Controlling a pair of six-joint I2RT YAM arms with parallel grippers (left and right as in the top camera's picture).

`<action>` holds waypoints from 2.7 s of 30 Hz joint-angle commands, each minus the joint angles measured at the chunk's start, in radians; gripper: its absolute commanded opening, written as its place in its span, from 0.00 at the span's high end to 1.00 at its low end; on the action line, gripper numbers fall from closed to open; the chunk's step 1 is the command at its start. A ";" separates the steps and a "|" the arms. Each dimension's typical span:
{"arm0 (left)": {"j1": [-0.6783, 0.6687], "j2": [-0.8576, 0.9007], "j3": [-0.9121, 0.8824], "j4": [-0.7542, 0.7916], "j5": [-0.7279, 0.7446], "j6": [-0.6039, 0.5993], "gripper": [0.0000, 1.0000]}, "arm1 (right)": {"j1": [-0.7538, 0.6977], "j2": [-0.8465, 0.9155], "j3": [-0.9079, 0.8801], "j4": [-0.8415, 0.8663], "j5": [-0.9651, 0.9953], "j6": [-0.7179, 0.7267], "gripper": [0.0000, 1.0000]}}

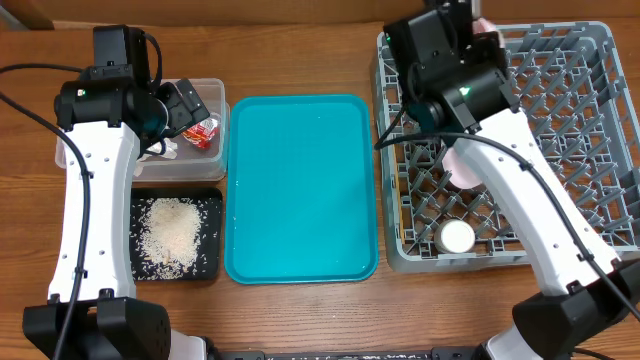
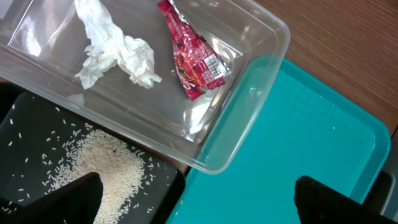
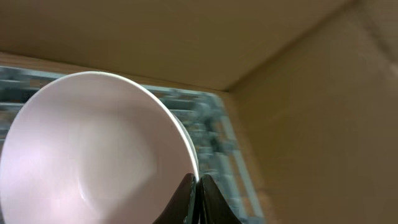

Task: Sort waste into correct bins and load items into the dishwasher

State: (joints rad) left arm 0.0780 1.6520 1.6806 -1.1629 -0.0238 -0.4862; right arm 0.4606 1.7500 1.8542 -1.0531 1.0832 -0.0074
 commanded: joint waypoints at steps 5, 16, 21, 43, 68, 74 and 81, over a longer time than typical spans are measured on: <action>-0.006 -0.005 0.008 0.000 -0.010 0.022 0.00 | -0.003 0.050 0.011 -0.015 0.225 -0.354 0.96; -0.006 -0.005 0.008 0.000 -0.010 0.022 0.00 | 0.093 0.111 0.010 -0.007 0.225 -0.823 0.96; -0.006 -0.005 0.008 0.000 -0.010 0.022 0.00 | 0.091 0.152 -0.013 -0.003 0.225 -0.861 0.96; -0.006 -0.005 0.008 0.000 -0.010 0.022 0.00 | 0.048 0.301 -0.069 0.000 0.183 -0.853 0.96; -0.006 -0.005 0.008 0.000 -0.010 0.022 0.00 | 0.075 0.370 -0.069 0.014 0.037 -0.721 0.90; -0.006 -0.005 0.008 0.000 -0.010 0.022 0.00 | 0.090 0.370 -0.069 0.015 0.037 -0.721 0.86; -0.006 -0.005 0.008 0.000 -0.010 0.022 0.00 | 0.095 0.370 -0.069 0.015 0.037 -0.721 0.85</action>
State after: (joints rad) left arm 0.0780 1.6520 1.6806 -1.1629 -0.0238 -0.4858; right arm 0.5461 2.1181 1.7885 -1.0405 1.1233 -0.7429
